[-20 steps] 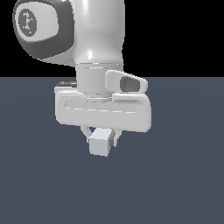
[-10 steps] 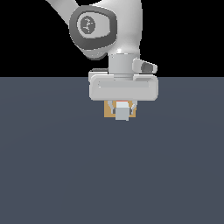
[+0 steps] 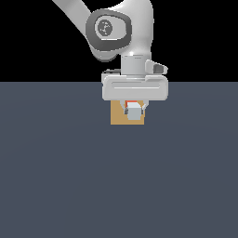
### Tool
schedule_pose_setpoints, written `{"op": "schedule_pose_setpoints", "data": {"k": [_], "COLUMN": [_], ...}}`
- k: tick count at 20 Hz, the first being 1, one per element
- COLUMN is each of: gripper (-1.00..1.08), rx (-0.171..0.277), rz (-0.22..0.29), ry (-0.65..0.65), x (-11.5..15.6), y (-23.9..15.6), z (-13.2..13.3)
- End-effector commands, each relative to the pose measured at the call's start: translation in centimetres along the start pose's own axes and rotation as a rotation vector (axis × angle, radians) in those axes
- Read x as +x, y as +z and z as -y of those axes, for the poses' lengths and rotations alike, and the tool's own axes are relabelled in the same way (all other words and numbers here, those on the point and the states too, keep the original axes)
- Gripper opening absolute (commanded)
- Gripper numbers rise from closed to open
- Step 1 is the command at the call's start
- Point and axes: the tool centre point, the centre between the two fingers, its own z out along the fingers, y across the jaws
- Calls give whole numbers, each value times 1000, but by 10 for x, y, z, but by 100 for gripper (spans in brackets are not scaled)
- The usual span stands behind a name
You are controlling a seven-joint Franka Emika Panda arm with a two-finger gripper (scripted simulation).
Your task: Insert the peg into the horizontal hole in a box.
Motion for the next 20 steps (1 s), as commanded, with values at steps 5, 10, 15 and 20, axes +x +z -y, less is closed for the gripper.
{"op": "schedule_pose_setpoints", "data": {"k": [5, 10, 15, 20], "gripper": [-100, -100, -100, -100], "rx": [0, -4, -1, -2], "rz": [0, 0, 0, 0], "ry": [-2, -5, -5, -5], "x": [1, 1, 5, 31], "y": [-1, -3, -2, -2], "z": [-1, -3, -2, -1]}}
